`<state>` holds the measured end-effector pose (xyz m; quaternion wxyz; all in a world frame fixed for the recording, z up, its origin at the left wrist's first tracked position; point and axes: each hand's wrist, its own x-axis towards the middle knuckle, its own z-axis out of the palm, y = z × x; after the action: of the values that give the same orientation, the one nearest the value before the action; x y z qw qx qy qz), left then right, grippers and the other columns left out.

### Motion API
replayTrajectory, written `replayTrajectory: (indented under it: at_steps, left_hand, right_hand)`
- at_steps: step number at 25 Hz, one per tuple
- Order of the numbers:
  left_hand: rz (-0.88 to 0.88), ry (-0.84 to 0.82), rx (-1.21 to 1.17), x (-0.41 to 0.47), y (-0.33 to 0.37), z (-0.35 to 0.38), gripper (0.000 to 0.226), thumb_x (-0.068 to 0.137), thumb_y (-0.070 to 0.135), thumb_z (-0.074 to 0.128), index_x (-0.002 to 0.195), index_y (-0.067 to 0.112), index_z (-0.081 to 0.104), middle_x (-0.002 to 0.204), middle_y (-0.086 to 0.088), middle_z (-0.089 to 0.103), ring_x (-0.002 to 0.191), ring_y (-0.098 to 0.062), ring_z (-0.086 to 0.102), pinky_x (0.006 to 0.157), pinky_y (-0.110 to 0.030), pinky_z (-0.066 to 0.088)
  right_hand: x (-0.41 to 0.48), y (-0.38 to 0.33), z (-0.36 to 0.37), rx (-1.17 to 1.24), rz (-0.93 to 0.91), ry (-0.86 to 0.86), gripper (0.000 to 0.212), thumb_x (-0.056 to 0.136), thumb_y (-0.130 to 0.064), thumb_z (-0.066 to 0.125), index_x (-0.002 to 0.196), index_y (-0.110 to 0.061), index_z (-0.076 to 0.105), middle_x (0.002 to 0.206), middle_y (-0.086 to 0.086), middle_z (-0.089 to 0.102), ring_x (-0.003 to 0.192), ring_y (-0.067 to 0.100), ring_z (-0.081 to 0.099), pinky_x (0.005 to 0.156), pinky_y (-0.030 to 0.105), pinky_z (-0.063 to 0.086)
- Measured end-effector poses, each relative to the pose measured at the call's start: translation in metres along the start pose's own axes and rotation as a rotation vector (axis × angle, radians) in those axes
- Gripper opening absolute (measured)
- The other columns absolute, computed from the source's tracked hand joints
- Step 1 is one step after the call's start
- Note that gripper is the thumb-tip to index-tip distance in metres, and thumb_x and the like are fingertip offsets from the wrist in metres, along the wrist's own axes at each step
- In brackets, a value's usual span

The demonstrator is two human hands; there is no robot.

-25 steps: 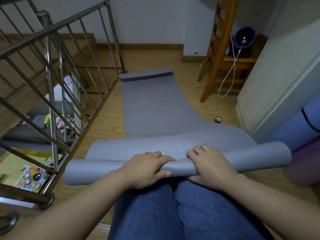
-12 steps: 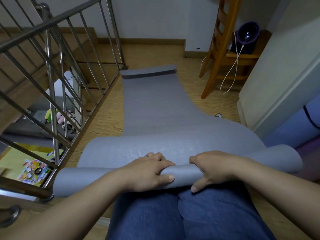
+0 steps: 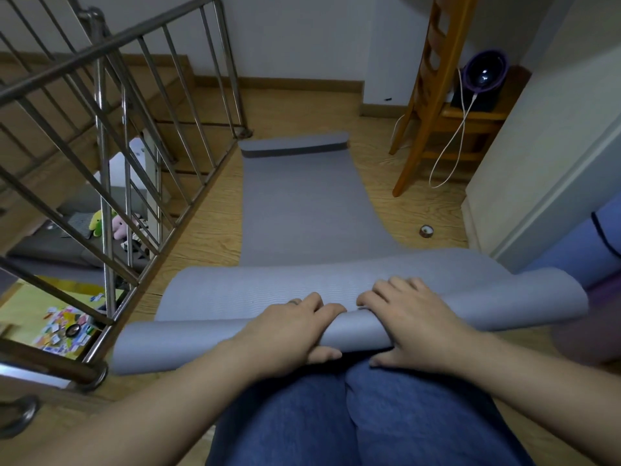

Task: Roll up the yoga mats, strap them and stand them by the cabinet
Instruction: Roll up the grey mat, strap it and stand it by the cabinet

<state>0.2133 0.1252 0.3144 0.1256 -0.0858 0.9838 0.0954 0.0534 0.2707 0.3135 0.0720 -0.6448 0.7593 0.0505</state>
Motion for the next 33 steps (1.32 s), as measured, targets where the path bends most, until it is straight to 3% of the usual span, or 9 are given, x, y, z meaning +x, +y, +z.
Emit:
replayTrajectory:
  at_steps: [3,5,8,10,16,21,25,28,33]
  left_hand:
    - [-0.01,-0.171,-0.184,0.01,-0.01,-0.01,0.055,0.089,0.058,0.05,0.137,0.035,0.033,0.122,0.0,0.046,0.11,-0.023,0.051,0.085,-0.033,0.039]
    - [-0.04,-0.185,-0.178,0.016,-0.013,-0.015,0.057,0.087,0.058,0.053,0.137,0.036,0.035,0.122,0.0,0.048,0.114,-0.022,0.047,0.089,-0.034,0.039]
    - [-0.082,0.023,0.159,0.012,0.005,-0.001,0.074,0.077,0.051,0.068,0.139,0.028,0.035,0.116,-0.004,0.047,0.106,-0.027,0.05,0.083,-0.037,0.043]
    - [-0.137,0.093,0.28,0.006,0.023,0.005,0.074,0.057,0.035,0.084,0.123,0.022,0.052,0.095,-0.005,0.053,0.078,-0.027,0.059,0.062,-0.034,0.045]
    - [-0.122,0.088,0.105,0.002,0.016,-0.031,0.062,0.077,0.031,0.063,0.131,0.026,0.033,0.113,-0.005,0.049,0.096,-0.03,0.058,0.067,-0.033,0.038]
    - [-0.005,-0.237,-0.132,-0.02,0.02,-0.027,0.062,0.071,0.033,0.071,0.124,0.034,0.038,0.11,0.0,0.056,0.095,-0.026,0.058,0.076,-0.033,0.047]
    - [-0.009,-0.365,-0.301,-0.016,0.016,-0.015,0.061,0.072,0.031,0.074,0.123,0.036,0.04,0.112,0.003,0.06,0.098,-0.021,0.058,0.086,-0.038,0.049]
    - [-0.021,-0.473,-0.37,-0.007,0.01,-0.021,0.062,0.073,0.032,0.075,0.124,0.037,0.041,0.114,0.009,0.062,0.103,-0.016,0.058,0.092,-0.037,0.048]
    - [-0.086,-0.3,-0.088,-0.014,0.021,-0.014,0.062,0.075,0.04,0.069,0.128,0.028,0.039,0.119,0.002,0.048,0.109,-0.023,0.051,0.089,-0.038,0.046]
  right_hand:
    - [-0.002,-0.006,0.012,-0.057,0.008,0.145,0.055,0.049,-0.054,0.074,0.09,-0.022,0.055,0.084,-0.003,0.056,0.077,0.022,0.056,0.059,0.034,0.045]
    - [0.007,-0.004,0.002,-0.016,0.059,0.053,0.049,0.062,-0.047,0.069,0.099,-0.021,0.051,0.096,-0.002,0.056,0.09,0.023,0.054,0.068,0.033,0.042]
    - [0.014,-0.002,-0.005,0.062,0.082,-0.029,0.05,0.069,-0.047,0.065,0.11,-0.022,0.047,0.107,-0.002,0.055,0.099,0.022,0.051,0.075,0.03,0.04]
    - [0.015,-0.002,-0.008,0.046,0.045,-0.074,0.051,0.069,-0.047,0.066,0.11,-0.022,0.048,0.107,0.0,0.056,0.1,0.023,0.053,0.076,0.031,0.041]
    - [0.022,0.002,-0.06,0.012,0.027,-0.249,0.05,0.065,-0.047,0.072,0.105,-0.023,0.052,0.097,-0.001,0.061,0.085,0.023,0.057,0.062,0.027,0.035]
    - [-0.006,-0.022,-0.057,0.206,0.023,-0.463,0.051,0.066,-0.046,0.076,0.105,-0.025,0.052,0.09,-0.006,0.053,0.08,0.016,0.053,0.063,0.026,0.039]
    - [-0.029,-0.028,-0.025,0.076,-0.055,-0.166,0.063,0.063,-0.058,0.071,0.112,-0.027,0.047,0.105,-0.005,0.05,0.097,0.018,0.048,0.078,0.033,0.042]
    - [-0.035,-0.031,-0.006,-0.13,-0.134,0.056,0.066,0.043,-0.057,0.075,0.096,-0.023,0.054,0.086,-0.003,0.054,0.075,0.019,0.052,0.059,0.032,0.042]
    - [-0.017,-0.029,-0.015,0.008,-0.103,-0.119,0.046,0.072,-0.035,0.066,0.108,-0.019,0.043,0.104,0.001,0.053,0.092,0.024,0.053,0.07,0.031,0.037]
